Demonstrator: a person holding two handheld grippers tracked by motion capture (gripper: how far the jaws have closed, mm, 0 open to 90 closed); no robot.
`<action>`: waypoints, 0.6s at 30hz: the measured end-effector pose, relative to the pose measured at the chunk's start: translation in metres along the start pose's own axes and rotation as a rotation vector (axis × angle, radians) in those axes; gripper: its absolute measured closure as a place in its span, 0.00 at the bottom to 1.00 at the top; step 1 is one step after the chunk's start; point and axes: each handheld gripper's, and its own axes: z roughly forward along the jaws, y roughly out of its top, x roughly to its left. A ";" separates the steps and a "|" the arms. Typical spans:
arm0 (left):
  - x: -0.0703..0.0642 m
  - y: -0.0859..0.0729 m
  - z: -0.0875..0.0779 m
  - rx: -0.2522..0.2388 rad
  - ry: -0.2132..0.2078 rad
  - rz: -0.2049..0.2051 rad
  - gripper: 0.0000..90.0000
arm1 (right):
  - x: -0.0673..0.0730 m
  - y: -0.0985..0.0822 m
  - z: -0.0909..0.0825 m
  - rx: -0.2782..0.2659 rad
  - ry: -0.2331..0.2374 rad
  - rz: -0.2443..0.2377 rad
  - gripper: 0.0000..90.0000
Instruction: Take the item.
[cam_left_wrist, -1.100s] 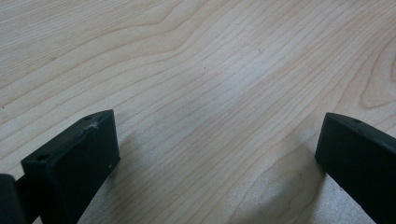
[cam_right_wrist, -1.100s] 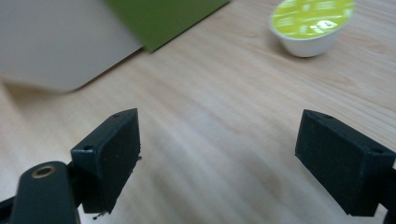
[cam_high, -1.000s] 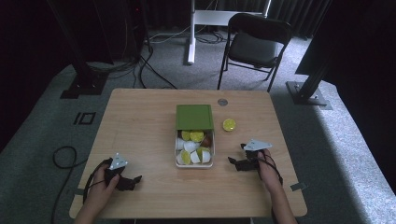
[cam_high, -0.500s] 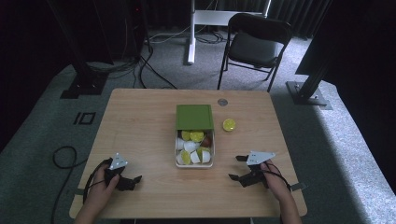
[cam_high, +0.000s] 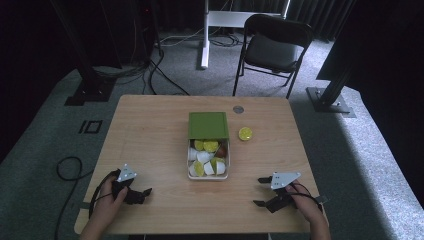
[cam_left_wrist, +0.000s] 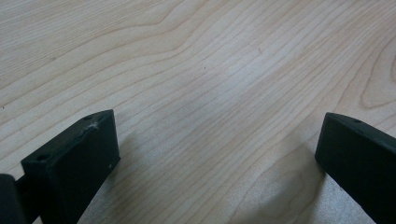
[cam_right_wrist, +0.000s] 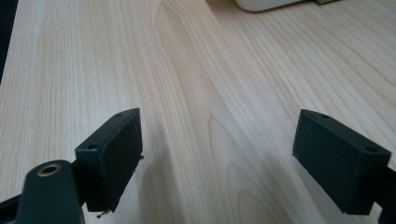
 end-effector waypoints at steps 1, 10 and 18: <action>0.000 0.000 0.000 0.000 0.000 0.002 0.01 | 0.000 -0.002 -0.002 -0.006 -0.003 0.017 0.17; 0.000 0.000 0.000 0.000 0.000 0.001 0.01 | 0.005 -0.012 -0.009 0.004 -0.012 0.024 0.14; 0.000 0.000 0.000 0.000 0.000 0.002 0.01 | 0.006 -0.013 -0.007 0.065 -0.011 0.018 0.13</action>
